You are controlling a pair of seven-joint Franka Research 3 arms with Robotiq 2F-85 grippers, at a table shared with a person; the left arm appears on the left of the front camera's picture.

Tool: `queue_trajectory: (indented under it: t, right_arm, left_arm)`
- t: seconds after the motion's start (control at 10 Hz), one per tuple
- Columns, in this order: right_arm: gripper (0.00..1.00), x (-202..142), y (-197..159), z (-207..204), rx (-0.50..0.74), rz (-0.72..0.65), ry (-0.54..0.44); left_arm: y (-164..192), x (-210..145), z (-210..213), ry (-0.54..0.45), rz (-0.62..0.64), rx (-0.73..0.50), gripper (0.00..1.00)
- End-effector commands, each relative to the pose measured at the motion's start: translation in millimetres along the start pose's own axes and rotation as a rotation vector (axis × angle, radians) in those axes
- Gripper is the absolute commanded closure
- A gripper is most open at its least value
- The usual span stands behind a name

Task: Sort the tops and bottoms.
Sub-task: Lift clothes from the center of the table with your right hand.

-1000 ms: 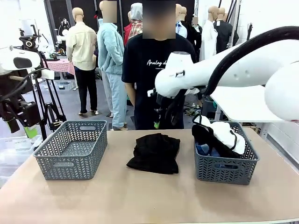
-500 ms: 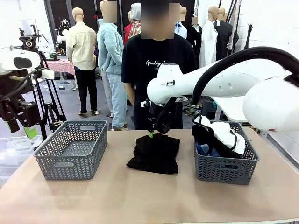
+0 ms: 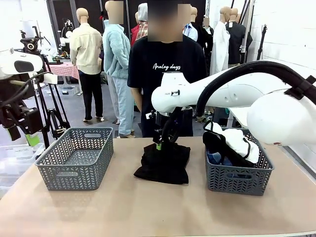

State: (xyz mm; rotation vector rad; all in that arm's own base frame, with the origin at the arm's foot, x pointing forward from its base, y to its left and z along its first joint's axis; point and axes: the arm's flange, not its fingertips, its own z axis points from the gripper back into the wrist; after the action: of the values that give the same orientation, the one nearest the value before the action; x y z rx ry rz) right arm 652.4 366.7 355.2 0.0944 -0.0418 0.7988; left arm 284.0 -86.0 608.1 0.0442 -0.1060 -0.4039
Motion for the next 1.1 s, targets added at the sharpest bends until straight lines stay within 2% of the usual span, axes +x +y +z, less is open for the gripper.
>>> queue_trajectory:
  t: [0.0, 0.7, 0.8, 1.0]
  right_arm:
    - [0.0, 9, -2, -2, -0.028, 0.023, 0.038]
    - [0.0, -10, 2, -30, 0.002, 0.04, 0.112]
    - [0.13, -11, 1, -29, 0.001, 0.049, 0.12]
    - [0.49, -11, 1, -30, 0.011, 0.046, 0.139]
  left_arm:
    - [1, -2, 0, -0.001, -0.01, 0.007, 0.34]
    - [1, -2, 0, -0.001, -0.01, 0.007, 0.34]
    - [1, -2, 0, -0.001, -0.01, 0.007, 0.34]
    - [1, -2, 0, -0.001, -0.01, 0.007, 0.34]
